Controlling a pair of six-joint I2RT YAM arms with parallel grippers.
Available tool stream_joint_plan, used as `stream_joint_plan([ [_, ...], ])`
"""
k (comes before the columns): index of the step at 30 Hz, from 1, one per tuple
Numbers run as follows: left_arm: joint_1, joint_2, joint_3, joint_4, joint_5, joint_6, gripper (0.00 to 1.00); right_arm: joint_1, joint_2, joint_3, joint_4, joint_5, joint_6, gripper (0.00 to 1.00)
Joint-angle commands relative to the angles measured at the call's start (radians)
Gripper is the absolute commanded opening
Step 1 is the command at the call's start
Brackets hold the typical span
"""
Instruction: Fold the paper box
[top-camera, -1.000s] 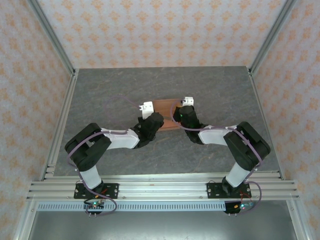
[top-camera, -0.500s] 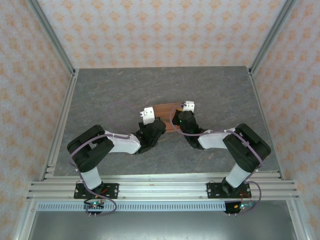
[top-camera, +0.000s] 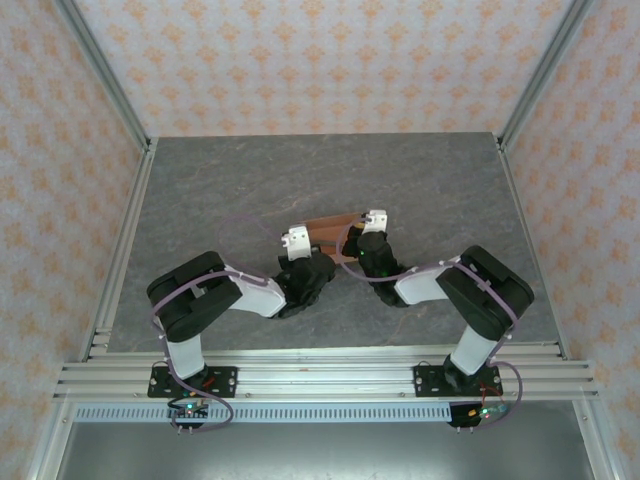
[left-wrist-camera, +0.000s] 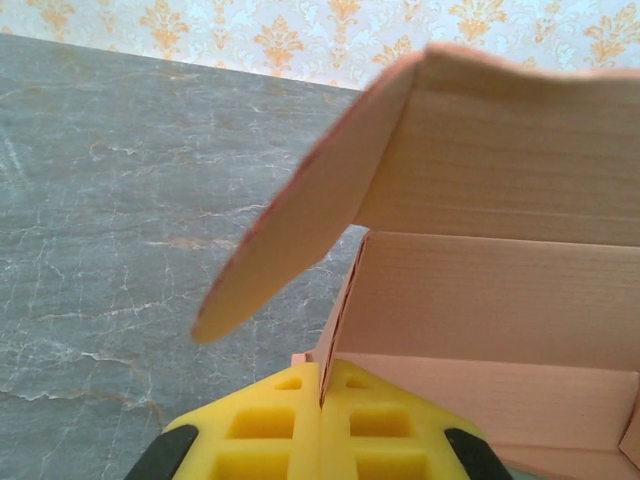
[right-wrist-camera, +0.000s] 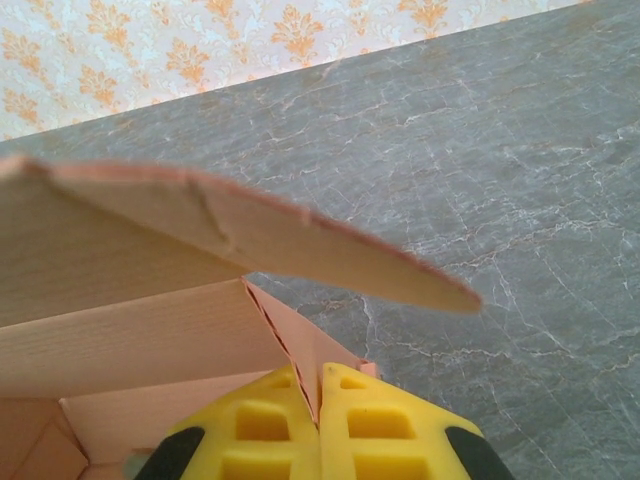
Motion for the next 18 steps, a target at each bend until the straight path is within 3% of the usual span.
stream_joint_plan([
  [1, 0.005, 0.039, -0.053, -0.034, -0.146, -0.047, 0.01, -0.014, 0.034, -0.049, -0.005, 0.092, 0.005, 0.00],
  [12, 0.000, 0.046, -0.041, -0.061, -0.192, -0.036, 0.01, -0.013, 0.035, -0.053, 0.001, 0.102, 0.011, 0.00],
  [18, 0.001, 0.041, -0.034, -0.074, -0.207, -0.024, 0.01, -0.014, 0.006, -0.034, -0.069, 0.110, 0.028, 0.07],
])
